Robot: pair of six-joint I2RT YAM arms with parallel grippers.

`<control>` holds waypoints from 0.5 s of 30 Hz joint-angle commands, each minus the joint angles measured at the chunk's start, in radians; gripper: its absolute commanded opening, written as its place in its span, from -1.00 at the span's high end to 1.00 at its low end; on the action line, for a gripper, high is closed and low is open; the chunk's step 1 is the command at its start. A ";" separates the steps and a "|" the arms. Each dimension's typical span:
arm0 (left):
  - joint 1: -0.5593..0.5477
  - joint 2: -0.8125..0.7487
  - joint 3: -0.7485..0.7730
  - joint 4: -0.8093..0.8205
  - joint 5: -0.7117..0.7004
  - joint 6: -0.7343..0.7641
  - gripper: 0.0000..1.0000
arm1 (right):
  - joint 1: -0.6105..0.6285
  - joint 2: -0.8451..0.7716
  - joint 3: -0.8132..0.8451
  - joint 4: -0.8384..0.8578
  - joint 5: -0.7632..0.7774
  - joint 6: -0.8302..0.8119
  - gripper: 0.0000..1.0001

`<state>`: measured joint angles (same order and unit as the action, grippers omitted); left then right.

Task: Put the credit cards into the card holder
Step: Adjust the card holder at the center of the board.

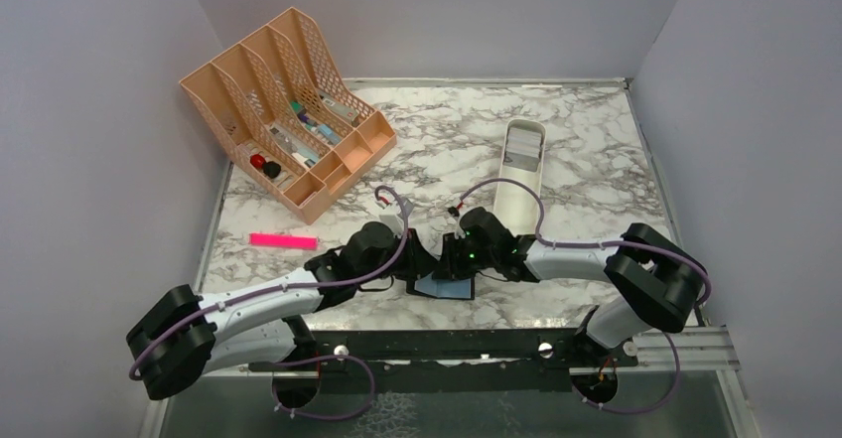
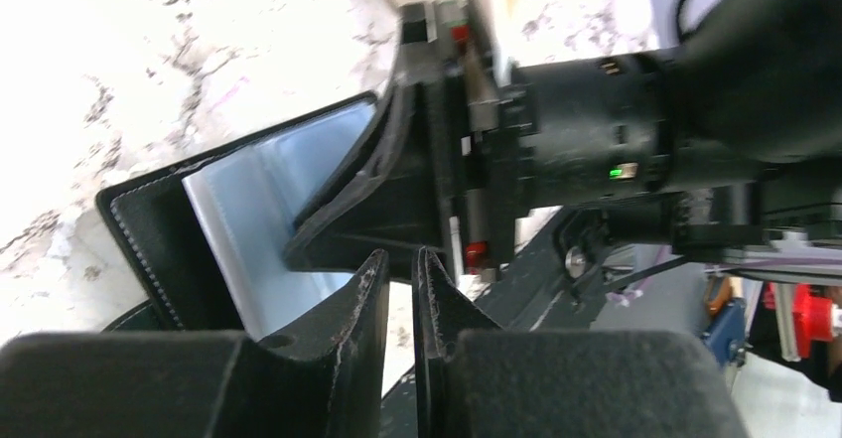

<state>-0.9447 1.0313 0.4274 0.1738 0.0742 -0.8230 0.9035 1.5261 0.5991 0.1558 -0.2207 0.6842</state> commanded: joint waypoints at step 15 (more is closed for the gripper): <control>-0.006 0.151 -0.063 -0.093 -0.219 0.093 0.70 | 0.003 -0.119 -0.055 -0.095 0.091 0.004 0.52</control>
<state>-0.9447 1.1679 0.3809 0.1127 -0.0620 -0.7578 0.9035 1.4456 0.5812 0.0986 -0.1764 0.6914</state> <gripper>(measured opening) 0.152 0.241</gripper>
